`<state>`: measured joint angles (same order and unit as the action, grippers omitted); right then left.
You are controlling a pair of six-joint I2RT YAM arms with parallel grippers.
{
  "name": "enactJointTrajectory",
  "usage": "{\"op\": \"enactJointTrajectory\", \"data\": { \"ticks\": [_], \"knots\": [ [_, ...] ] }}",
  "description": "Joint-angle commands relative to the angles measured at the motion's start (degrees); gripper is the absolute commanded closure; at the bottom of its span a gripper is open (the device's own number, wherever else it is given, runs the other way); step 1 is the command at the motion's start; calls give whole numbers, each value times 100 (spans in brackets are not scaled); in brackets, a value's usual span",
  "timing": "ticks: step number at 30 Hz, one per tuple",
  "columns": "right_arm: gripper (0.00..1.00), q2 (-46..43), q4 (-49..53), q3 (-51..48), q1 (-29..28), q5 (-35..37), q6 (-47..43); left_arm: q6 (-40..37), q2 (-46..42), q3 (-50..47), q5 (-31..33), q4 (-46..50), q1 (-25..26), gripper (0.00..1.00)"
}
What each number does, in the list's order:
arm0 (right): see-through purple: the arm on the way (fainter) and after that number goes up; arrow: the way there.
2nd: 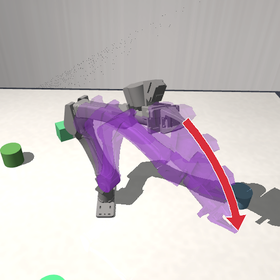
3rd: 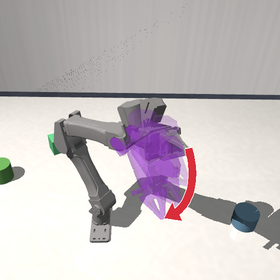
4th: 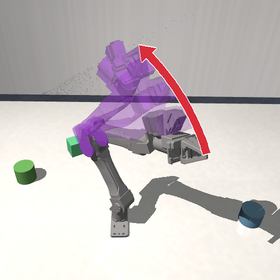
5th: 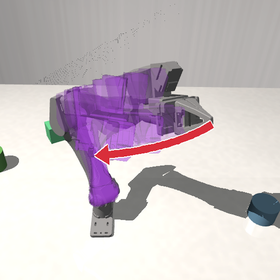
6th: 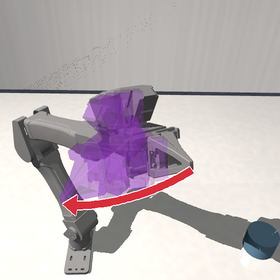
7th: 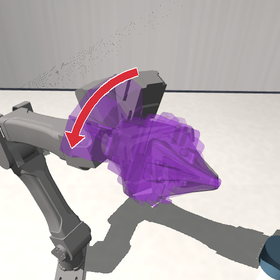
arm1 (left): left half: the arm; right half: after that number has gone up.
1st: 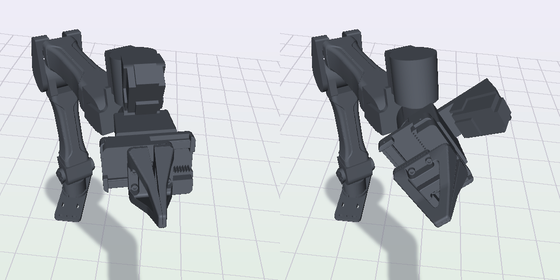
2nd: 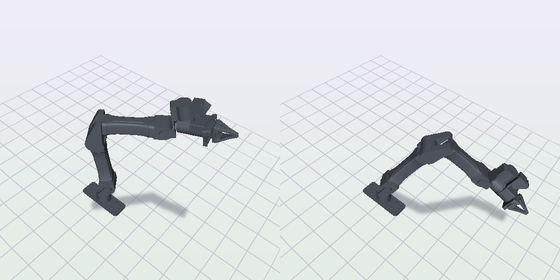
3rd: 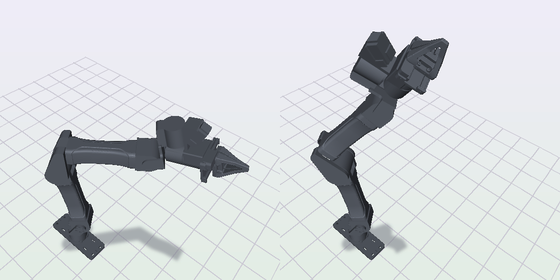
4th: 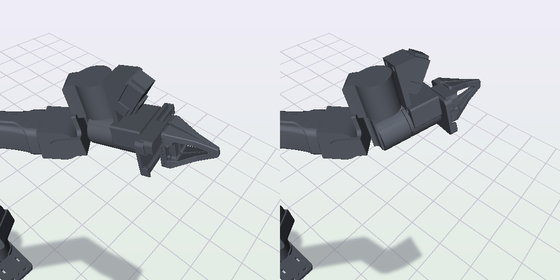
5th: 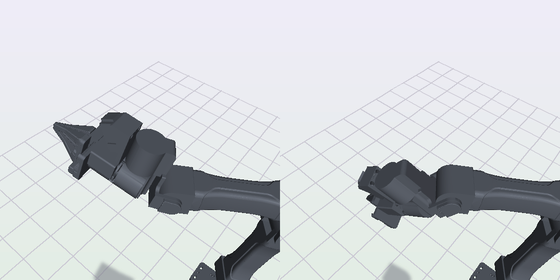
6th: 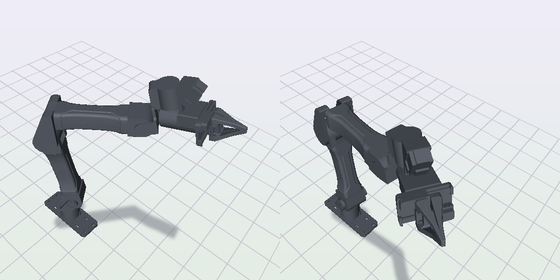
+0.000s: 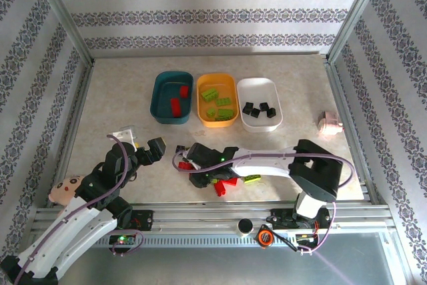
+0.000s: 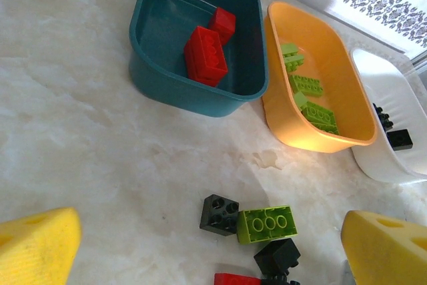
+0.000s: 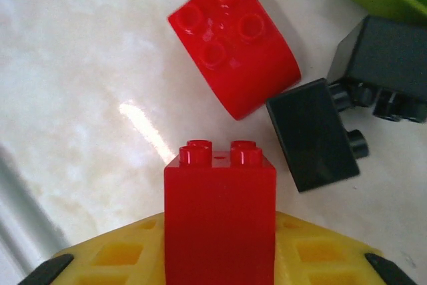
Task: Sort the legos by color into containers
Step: Pick up the lego from the bottom-center of the table, then place the lego in the container.
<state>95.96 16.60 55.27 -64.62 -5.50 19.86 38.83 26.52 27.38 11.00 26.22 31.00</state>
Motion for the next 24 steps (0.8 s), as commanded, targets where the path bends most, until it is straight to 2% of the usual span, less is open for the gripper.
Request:
{"op": "enactJointTrajectory", "data": {
  "ticks": [1, 4, 8, 16, 24],
  "knots": [
    [71, -665, -229, -174, 263, -383, -110, -85, 11, 150, -2, -7, -1, 0],
    [72, -1016, -330, -70, 580, -591, -172, -84, 16, 115, -35, -79, -6, 0],
    [73, -736, -437, 646, 1134, -662, -227, -35, 29, -1, -122, -260, -6, 0],
    [73, 1381, -402, 3069, 1828, -600, -36, 4, 226, -43, -365, -328, -9, 0],
    [69, 3101, -68, 5216, 2132, -466, 414, 0, 278, -79, -649, -288, -7, 0]
  ]
}}
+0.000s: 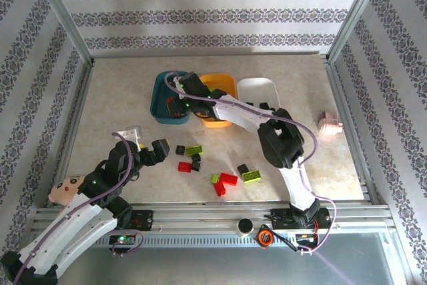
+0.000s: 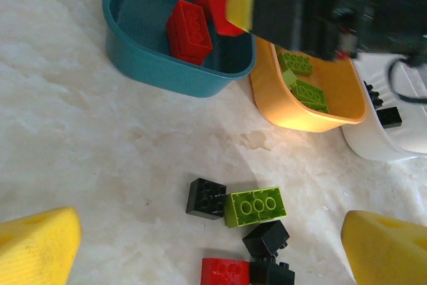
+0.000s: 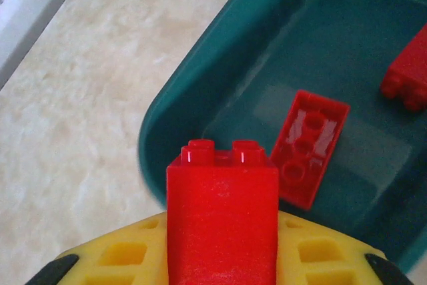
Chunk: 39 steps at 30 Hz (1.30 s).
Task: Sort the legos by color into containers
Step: Place the lego in the container, then pick up the lego from the middle-left of the table.
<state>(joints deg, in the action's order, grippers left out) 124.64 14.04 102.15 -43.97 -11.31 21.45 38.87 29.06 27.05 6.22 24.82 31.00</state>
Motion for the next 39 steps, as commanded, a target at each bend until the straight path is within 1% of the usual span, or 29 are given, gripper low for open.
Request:
{"op": "enactJointTrajectory", "data": {
  "ticks": [1, 2, 3, 6, 7, 9, 12, 14, 16, 19, 20, 22, 24, 28, 32, 35, 39],
  "knots": [
    [67, 371, 215, 706, 104, 172, 335, -19, 57, -42, -226, -144, -6, 0],
    [64, 476, 213, 853, 137, 186, 389, -39, 89, -50, -267, -140, -3, 0],
    [58, 587, 234, 995, 180, 163, 442, -42, 144, -42, -315, -133, -9, 0],
    [33, 709, 213, 1267, 246, 64, 523, -88, 325, -55, -481, -144, 0, 0],
    [28, 663, 178, 1252, 258, 68, 522, -115, 412, -51, -558, -167, -4, 0],
    [25, 443, 76, 1070, 273, 130, 489, -180, 634, -34, -750, -242, -7, 0],
    [23, -100, -165, 419, 282, 226, 439, -258, 1198, 65, -1162, -347, 11, 8],
    [22, -520, -427, -199, 292, 247, 441, -257, 1686, 146, -1333, -399, 181, 10],
    [22, -973, -707, -939, 318, 251, 447, -296, 2204, 243, -1140, -399, 680, 10],
    [21, -1530, -980, -1808, 352, 276, 466, -317, 2871, 407, -544, -296, 1536, 9],
    [21, -1685, -1050, -2038, 358, 286, 485, -302, 3050, 447, -438, -273, 1692, 10],
    [21, -1985, -1193, -2499, 389, 298, 528, -262, 3380, 457, -375, -314, 1898, 16],
    [21, -2216, -1304, -2825, 419, 294, 578, -226, 3610, 420, -341, -421, 1989, 21],
    [21, -2580, -1468, -3279, 461, 282, 632, -296, 4152, 475, -97, -546, 2006, 22],
    [21, -2834, -1514, -3470, 492, 288, 617, -505, 4678, 750, 54, -661, 1951, 24],
    [20, -2982, -1543, -3546, 501, 278, 600, -610, 4904, 898, 43, -767, 1812, 28],
    [20, -3114, -1554, -3640, 498, 294, 576, -712, 5139, 1042, -35, -864, 1729, 29]
  ]
}}
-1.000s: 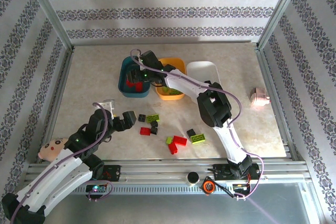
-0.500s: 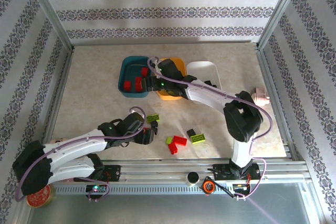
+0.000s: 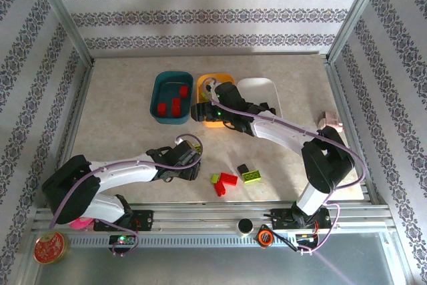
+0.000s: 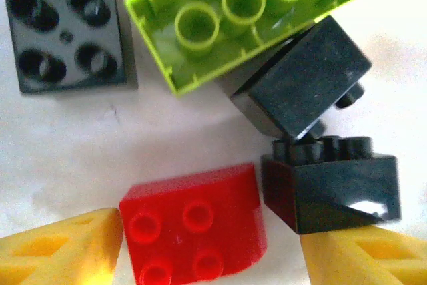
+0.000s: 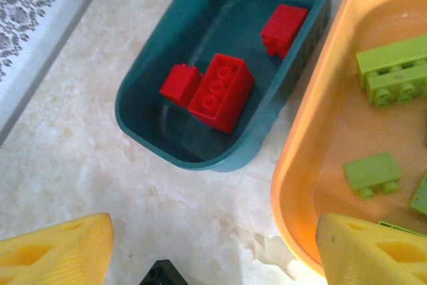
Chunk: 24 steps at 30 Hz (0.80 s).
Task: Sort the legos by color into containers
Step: Pick up the lego from the middle-left of the table.
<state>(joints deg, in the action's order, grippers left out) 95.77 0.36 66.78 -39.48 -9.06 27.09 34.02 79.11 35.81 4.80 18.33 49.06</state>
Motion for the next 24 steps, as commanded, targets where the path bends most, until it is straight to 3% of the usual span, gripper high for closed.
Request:
{"op": "enactJointTrajectory", "data": {
  "ticks": [1, 5, 11, 18, 24],
  "knots": [
    [20, -259, -193, -126, 46, 88, 11, -235, 207, 198, 92, -202, -81, 30],
    [20, -311, -220, -183, 57, 92, 1, -182, 356, 203, 3, -122, -81, 37],
    [20, -303, -251, -235, 63, 90, 15, -141, 250, 108, 195, 419, -63, 36],
    [20, -321, -317, -289, 72, 90, 73, -159, 356, 84, 50, 365, -50, 54],
    [20, -515, -323, -441, 133, 133, 107, -79, -386, 51, -23, 457, -98, 59]
  ]
}}
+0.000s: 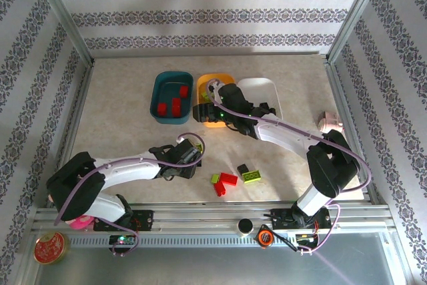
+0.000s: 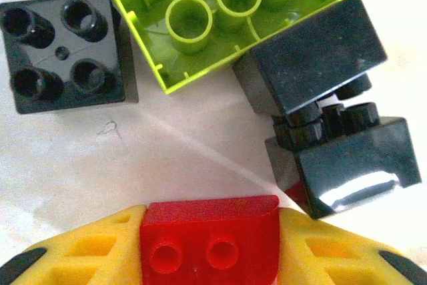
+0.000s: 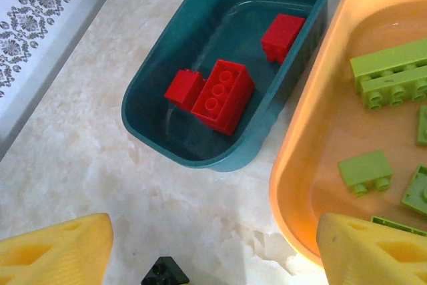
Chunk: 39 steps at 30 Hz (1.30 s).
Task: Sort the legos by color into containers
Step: Pick up the lego from the middle-left of the table, then place the lego in the container.
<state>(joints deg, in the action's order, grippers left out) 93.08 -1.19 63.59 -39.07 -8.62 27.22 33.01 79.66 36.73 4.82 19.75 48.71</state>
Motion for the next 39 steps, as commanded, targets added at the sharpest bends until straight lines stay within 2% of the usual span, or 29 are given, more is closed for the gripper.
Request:
{"op": "enactJointTrajectory", "data": {
  "ticks": [1, 5, 8, 14, 18, 23, 26, 29, 33, 39],
  "knots": [
    [20, -297, -179, -172, 107, 99, 98, 25, -643, -8, -63, 348, -127, 59],
    [20, -532, -231, -410, 137, 124, 132, -168, -1342, 239, -244, 256, -777, 59],
    [20, -699, -230, -615, 161, 133, 150, -347, -1307, 716, -540, 30, -1558, 59],
    [19, -1123, -176, -1142, 154, 168, 202, -481, -13, 1952, -735, -673, -2689, 59],
    [19, -1415, -66, -1495, 138, 219, 206, -403, 1012, 2743, -787, -876, -3191, 60],
    [18, -1704, 23, -1887, 96, 134, 250, -309, 1924, 3470, -595, -811, -3500, 59],
    [17, -1704, 82, -1983, -32, -15, 249, -284, 2269, 3789, -508, -691, -3619, 50],
    [16, -1577, 172, -1944, -260, -112, 180, -158, 2375, 4000, -713, -603, -3722, 38],
    [16, -1192, 337, -1712, -664, -206, 73, 3, 1865, 3857, -1064, -823, -3687, 23],
    [17, -496, 509, -1371, -1211, -5, 233, 171, 415, 2868, -1146, -1185, -3548, 13]
  ]
}}
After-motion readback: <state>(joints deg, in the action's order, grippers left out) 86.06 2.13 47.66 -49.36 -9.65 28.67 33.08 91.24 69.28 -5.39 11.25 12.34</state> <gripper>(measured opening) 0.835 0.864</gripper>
